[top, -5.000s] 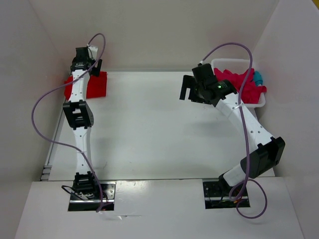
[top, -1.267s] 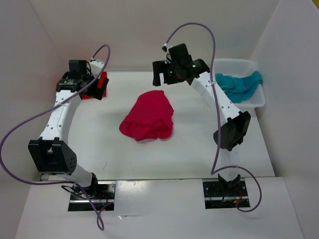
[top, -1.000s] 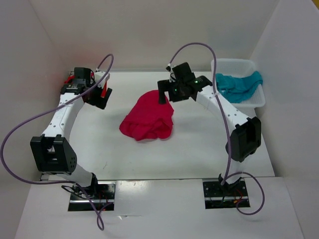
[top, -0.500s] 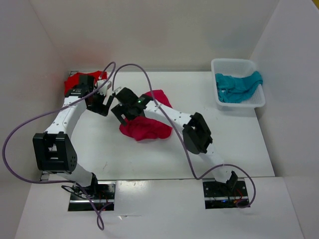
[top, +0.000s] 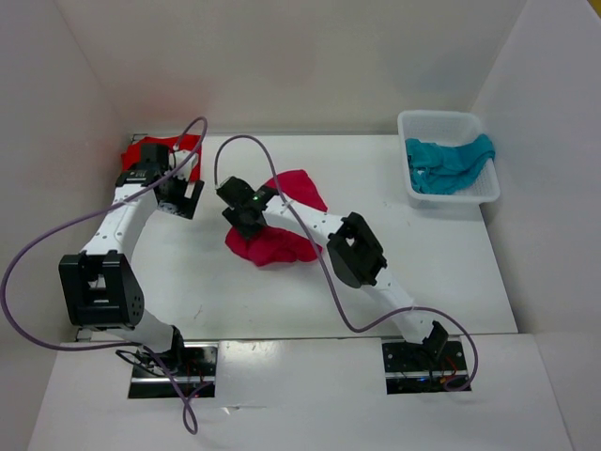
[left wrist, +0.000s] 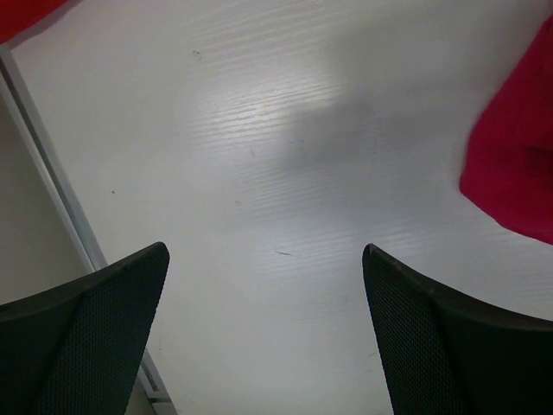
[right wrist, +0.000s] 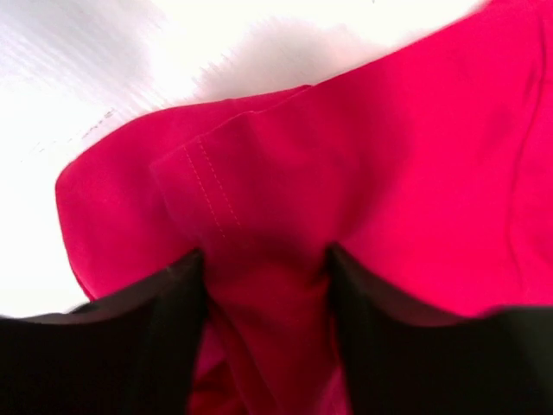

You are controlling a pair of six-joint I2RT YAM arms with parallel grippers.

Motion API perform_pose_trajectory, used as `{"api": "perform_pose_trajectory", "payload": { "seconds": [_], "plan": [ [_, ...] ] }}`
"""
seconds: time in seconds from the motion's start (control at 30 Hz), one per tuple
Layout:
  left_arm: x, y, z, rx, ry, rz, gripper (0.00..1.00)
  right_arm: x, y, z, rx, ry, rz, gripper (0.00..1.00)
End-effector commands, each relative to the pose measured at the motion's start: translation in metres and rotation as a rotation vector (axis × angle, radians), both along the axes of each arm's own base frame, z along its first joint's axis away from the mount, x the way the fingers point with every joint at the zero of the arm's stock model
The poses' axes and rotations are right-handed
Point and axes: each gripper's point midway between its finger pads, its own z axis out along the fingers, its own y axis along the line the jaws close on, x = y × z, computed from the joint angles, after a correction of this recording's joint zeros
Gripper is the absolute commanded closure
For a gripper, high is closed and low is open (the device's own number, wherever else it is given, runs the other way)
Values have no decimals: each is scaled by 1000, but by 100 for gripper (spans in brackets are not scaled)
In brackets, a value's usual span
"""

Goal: Fold and stack the t-shirts
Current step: Flatten out the tshirt

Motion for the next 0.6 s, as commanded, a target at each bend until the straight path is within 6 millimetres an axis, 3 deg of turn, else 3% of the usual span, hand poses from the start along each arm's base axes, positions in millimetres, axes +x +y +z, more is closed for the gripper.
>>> {"api": "perform_pose_trajectory", "payload": {
  "seconds": [0.0, 0.07, 0.1, 0.23, 0.33, 0.37, 0.4, 0.57],
  "plan": [
    [8, 8, 22, -36, -83, 59, 1, 13, -1, 14, 19, -30, -35, 44],
    [8, 10, 22, -46, -84, 61, 1, 18, -5, 20, 28, -37, -46, 61],
    [7, 7, 26, -57, -95, 52, 1, 18, -4, 25, 35, -42, -46, 62],
    [2, -5, 23, -103, -69, -10, 1, 22, -8, 64, 84, -79, -55, 62],
    [2, -17, 19, -149, -55, -67, 1, 20, -18, 88, 112, -95, -72, 53],
    [2, -19, 19, -159, -56, -74, 1, 19, -25, 81, 110, -63, -70, 44],
    [0, -19, 18, -160, -47, -73, 1, 20, -27, 80, 119, -50, -67, 42],
    [1, -21, 14, -173, -29, -78, 1, 19, -41, 59, 121, 4, -81, 42]
  ]
}}
